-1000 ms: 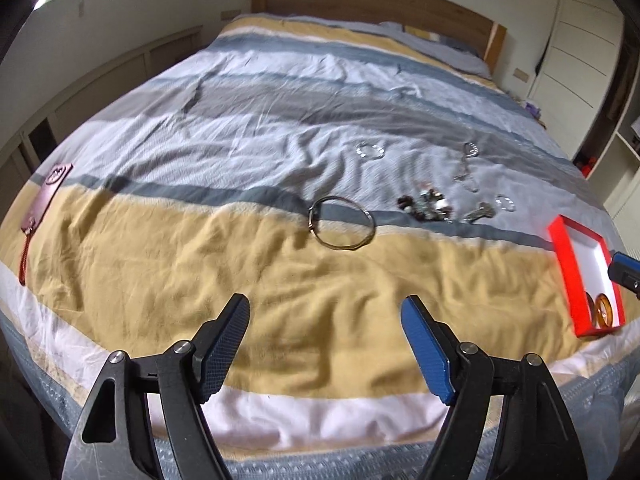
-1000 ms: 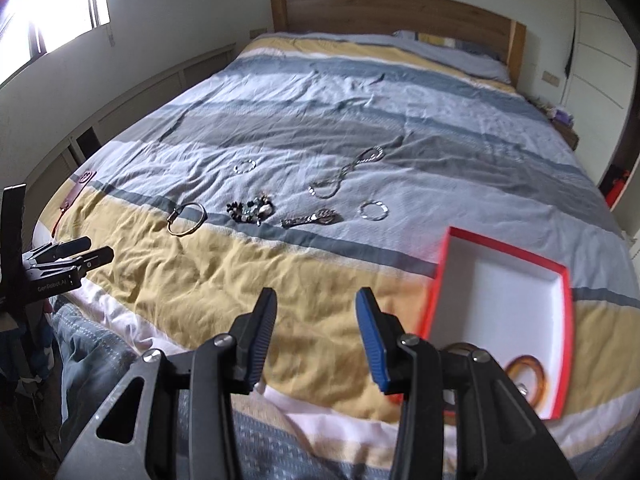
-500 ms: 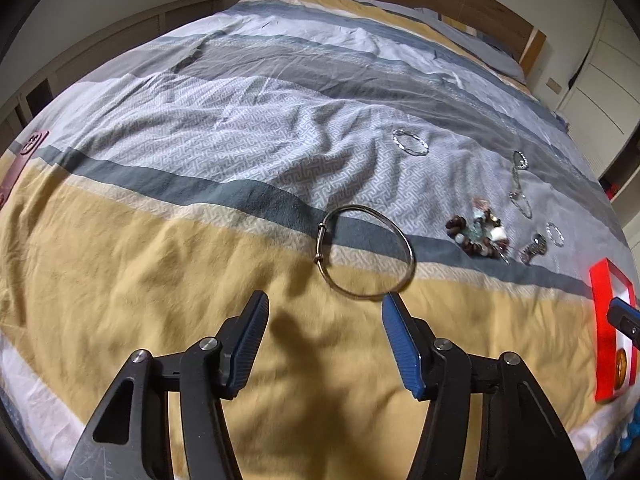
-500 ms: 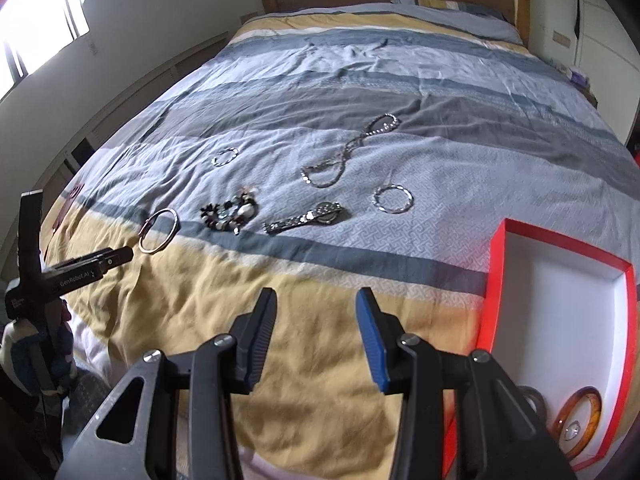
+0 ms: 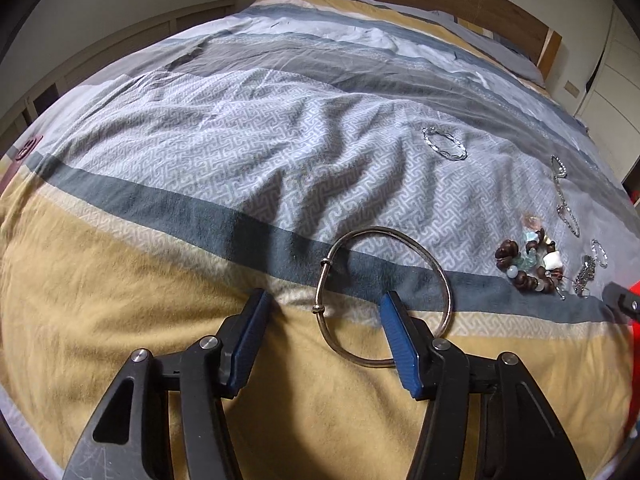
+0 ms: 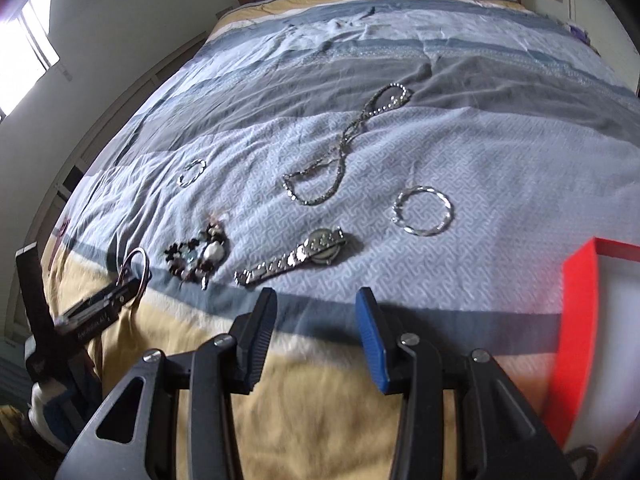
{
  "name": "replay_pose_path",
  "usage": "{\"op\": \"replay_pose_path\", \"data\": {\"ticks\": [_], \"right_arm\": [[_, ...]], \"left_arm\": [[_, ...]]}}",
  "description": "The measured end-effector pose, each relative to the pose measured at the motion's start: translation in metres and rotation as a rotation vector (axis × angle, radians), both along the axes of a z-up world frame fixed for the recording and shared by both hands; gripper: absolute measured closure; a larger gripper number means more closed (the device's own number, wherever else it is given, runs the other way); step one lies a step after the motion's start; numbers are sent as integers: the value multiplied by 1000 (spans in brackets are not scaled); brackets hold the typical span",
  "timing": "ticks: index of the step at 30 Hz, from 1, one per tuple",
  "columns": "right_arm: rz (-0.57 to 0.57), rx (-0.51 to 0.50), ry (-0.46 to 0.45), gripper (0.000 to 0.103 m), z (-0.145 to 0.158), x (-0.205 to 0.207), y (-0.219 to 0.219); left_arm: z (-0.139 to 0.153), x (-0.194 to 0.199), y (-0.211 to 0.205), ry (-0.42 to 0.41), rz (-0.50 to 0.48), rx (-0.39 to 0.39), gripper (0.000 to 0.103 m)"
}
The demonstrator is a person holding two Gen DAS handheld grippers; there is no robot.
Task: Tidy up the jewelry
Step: 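Grasp the silver hoop bangle with the left tool while the right tool grasps the watch, then carry the silver bangle and watch over the red box and lower them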
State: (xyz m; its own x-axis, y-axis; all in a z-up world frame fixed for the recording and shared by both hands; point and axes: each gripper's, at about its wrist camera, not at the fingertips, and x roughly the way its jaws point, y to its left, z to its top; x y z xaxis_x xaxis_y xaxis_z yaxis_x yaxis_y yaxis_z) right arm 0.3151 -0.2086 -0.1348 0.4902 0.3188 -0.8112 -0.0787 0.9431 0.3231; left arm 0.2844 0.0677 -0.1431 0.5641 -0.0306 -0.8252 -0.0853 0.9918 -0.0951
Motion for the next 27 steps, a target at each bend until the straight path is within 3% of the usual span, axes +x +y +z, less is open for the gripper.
{"op": "replay_pose_path", "data": {"ticks": [6, 13, 15, 19, 27], "right_arm": [[-53, 74, 17, 64, -13, 22, 1], [-50, 17, 24, 70, -21, 34, 11], [-49, 0, 24, 78, -21, 34, 10], [-41, -9, 13, 80, -16, 29, 8], [-7, -13, -27, 80, 1, -3, 2]], "left_arm": [[-2, -1, -1, -17, -1, 6, 48], [-2, -2, -5, -26, -8, 22, 55], [-1, -2, -5, -26, -10, 22, 60], [4, -1, -2, -21, -16, -10, 91], [14, -11, -3, -12, -16, -36, 97]]}}
